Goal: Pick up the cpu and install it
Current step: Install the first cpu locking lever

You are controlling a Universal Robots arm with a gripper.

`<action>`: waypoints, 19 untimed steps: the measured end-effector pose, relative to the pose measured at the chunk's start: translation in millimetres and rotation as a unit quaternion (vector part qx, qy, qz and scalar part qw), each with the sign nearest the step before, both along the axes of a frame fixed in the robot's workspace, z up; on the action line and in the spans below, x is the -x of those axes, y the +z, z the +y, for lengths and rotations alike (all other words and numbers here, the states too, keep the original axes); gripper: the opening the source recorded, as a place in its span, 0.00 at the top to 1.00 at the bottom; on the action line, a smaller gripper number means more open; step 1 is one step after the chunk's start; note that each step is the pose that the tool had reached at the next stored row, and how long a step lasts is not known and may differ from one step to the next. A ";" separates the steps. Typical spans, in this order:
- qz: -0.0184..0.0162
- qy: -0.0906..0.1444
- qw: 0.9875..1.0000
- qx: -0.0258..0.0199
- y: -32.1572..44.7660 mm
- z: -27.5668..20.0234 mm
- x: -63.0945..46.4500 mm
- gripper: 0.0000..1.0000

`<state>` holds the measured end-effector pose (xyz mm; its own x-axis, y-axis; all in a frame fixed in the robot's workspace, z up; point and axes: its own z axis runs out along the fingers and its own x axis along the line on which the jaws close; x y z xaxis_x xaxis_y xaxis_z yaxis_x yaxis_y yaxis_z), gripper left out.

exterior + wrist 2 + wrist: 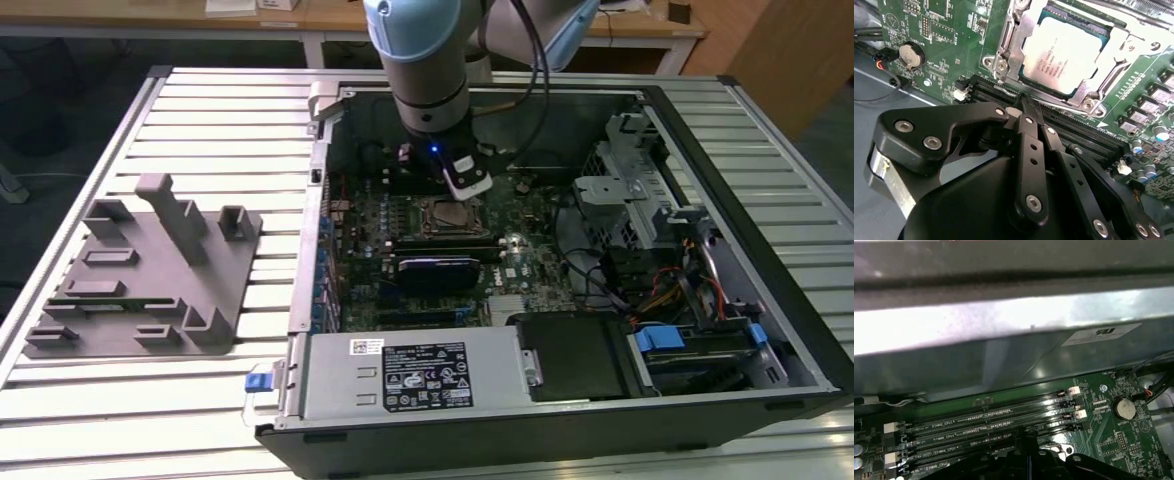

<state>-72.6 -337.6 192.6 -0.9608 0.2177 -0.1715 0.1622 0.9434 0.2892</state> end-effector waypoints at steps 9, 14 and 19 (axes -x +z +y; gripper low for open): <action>0.000 0.001 1.000 0.003 -0.6 -0.2 0.0 0.89; 0.000 0.001 1.000 0.002 1.7 -0.2 0.1 0.89; 0.000 0.001 1.000 0.002 4.5 0.6 0.0 0.89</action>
